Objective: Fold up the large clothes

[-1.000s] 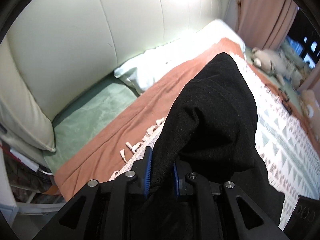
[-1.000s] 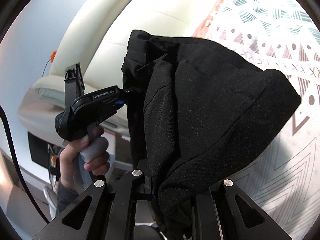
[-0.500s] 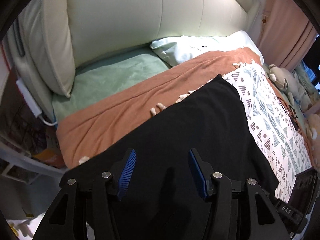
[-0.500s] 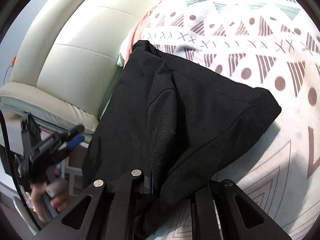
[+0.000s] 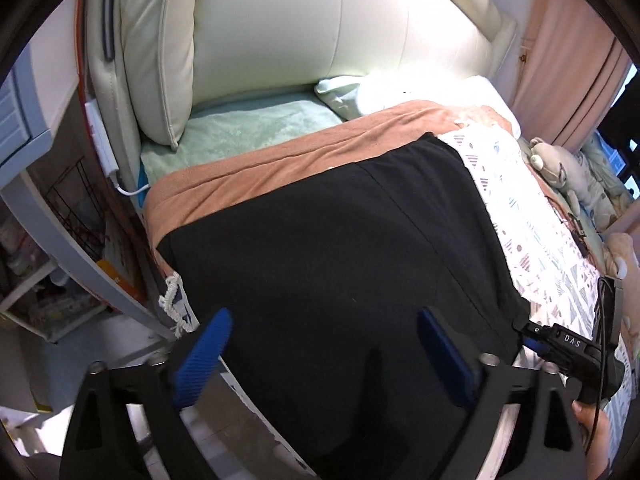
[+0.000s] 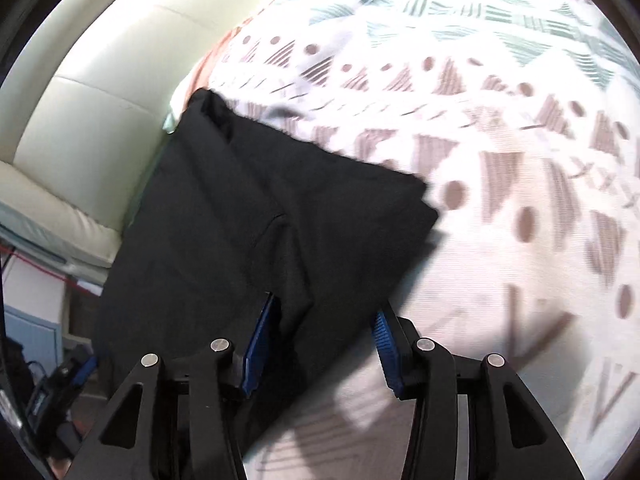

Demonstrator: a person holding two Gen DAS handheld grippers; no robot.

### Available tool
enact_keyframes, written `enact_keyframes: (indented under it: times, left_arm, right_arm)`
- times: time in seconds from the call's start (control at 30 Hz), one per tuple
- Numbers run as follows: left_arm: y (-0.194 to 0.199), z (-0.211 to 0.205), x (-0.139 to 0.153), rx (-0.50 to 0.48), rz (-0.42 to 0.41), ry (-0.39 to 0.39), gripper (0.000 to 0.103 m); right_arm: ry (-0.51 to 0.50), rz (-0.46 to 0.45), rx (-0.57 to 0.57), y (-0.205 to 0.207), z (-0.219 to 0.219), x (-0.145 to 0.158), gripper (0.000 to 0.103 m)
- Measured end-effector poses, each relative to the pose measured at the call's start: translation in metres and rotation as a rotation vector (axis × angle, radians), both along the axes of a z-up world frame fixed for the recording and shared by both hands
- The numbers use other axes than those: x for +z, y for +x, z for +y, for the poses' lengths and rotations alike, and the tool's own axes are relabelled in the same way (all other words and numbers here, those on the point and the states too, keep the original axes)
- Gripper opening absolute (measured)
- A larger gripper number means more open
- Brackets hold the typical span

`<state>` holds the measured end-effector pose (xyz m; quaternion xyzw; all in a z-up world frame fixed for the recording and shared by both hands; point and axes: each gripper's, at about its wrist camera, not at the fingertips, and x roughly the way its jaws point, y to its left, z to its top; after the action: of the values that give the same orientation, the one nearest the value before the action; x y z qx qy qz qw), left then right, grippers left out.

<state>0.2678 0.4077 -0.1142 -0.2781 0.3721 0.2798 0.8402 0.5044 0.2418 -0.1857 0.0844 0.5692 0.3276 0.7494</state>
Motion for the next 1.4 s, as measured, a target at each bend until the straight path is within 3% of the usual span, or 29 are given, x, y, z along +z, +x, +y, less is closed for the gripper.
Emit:
enact_keyframes:
  times: [0.13, 0.5, 0.67, 0.8, 1.07, 1.4]
  left_arm:
    - [-0.003, -0.017, 0.004, -0.021, 0.006, 0.011, 0.096]
    - [-0.014, -0.071, 0.031, -0.072, -0.025, 0.066, 0.102]
    - [-0.02, -0.104, 0.045, -0.117, -0.04, 0.105, 0.103]
    - [-0.026, -0.129, 0.054, -0.162, -0.062, 0.118, 0.103]
    - [-0.046, -0.17, 0.066, -0.208, -0.125, 0.147, 0.103]
    - [-0.077, -0.228, 0.07, -0.309, -0.175, 0.184, 0.103]
  right_arm:
    - [-0.036, -0.03, -0.027, -0.002, -0.02, 0.015, 0.046]
    - [-0.019, -0.137, -0.016, -0.031, -0.085, 0.078, 0.047]
    - [-0.012, -0.194, -0.029, -0.052, -0.121, 0.102, 0.066]
    - [-0.018, -0.241, -0.046, -0.068, -0.147, 0.117, 0.099]
    - [-0.018, -0.321, -0.128, -0.104, -0.208, 0.14, 0.103]
    - [-0.044, -0.384, -0.2, -0.163, -0.28, 0.126, 0.103]
